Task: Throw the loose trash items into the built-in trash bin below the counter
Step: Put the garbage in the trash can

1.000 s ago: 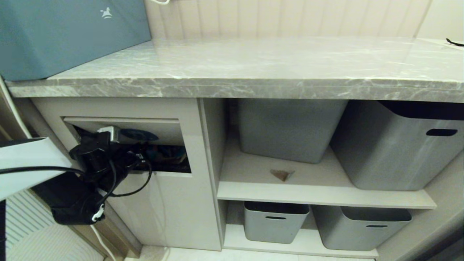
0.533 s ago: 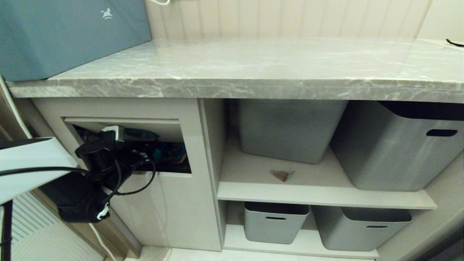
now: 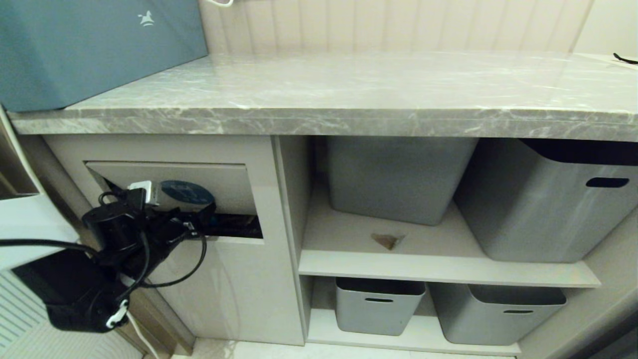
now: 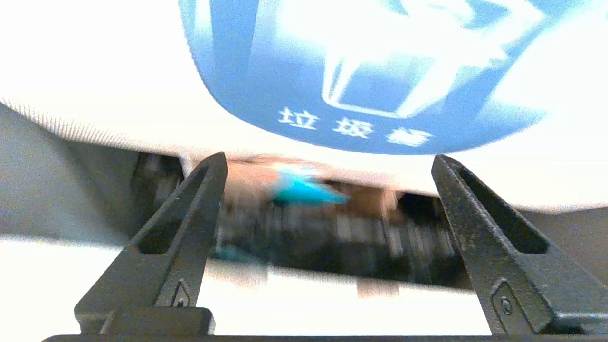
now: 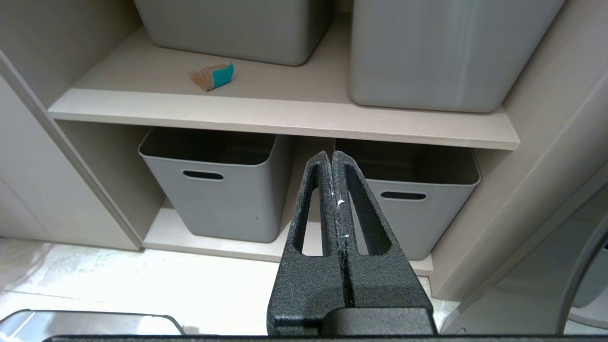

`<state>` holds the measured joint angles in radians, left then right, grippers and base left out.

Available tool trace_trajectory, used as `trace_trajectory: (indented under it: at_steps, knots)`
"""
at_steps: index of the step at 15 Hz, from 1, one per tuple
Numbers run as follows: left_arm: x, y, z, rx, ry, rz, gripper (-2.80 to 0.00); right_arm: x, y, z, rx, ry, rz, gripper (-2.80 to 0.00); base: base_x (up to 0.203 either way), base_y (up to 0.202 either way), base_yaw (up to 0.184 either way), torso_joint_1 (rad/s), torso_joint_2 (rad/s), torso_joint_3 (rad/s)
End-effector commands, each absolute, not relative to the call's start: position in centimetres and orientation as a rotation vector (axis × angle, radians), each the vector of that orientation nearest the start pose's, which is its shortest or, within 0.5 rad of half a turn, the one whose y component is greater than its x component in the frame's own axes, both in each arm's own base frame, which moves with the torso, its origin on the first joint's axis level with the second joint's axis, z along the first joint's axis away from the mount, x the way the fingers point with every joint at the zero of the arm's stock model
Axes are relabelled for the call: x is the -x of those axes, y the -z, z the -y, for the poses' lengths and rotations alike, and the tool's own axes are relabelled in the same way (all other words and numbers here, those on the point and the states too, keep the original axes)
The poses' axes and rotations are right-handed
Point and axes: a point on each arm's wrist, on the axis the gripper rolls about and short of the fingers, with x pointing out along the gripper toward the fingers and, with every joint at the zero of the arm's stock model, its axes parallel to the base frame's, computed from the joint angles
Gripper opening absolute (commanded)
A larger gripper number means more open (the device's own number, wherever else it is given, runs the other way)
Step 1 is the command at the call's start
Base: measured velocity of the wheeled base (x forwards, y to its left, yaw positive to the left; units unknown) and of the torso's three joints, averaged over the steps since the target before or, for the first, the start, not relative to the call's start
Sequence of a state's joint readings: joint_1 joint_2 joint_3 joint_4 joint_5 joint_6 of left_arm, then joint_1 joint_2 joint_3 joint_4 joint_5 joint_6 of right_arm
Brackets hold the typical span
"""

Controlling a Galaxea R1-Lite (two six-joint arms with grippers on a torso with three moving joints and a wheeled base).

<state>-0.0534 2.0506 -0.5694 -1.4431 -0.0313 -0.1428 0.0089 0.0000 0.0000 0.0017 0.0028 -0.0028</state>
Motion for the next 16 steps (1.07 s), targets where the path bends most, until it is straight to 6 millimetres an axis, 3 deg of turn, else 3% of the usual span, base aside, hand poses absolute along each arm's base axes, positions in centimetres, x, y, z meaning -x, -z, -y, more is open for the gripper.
trace_trajectory:
  at_steps: [1,4,5,12,16]
  knots:
    - [-28.7,-11.6,1.5,0.147,0.081,-0.024,0.0,2.3,-7.5,0.0,0.003,-0.013,0.0,-2.8,0.0,0.0,0.0,0.0,0.0,0.0]
    - [-24.7,-13.1,1.2,0.154,0.078,-0.006,0.0,2.3,-7.5,0.0,0.003,-0.012,0.0,-2.8,0.0,0.0,0.0,0.0,0.0,0.0]
    - [-23.4,-13.3,1.0,0.154,0.075,-0.005,-2.8,2.3,-7.5,0.0,0.003,-0.012,0.001,-2.8,0.0,0.0,0.0,0.0,0.0,0.0]
    - [-14.6,-17.4,0.3,0.15,0.069,0.129,-2.8,2.3,-7.5,0.0,0.003,-0.014,0.0,-2.8,0.0,0.0,0.0,0.0,0.0,0.0]
    - [-7.5,-16.5,0.3,0.142,0.097,0.014,-2.8,2.3,-7.5,0.0,0.003,-0.012,0.0,-2.8,0.0,0.0,0.0,0.0,0.0,0.0]
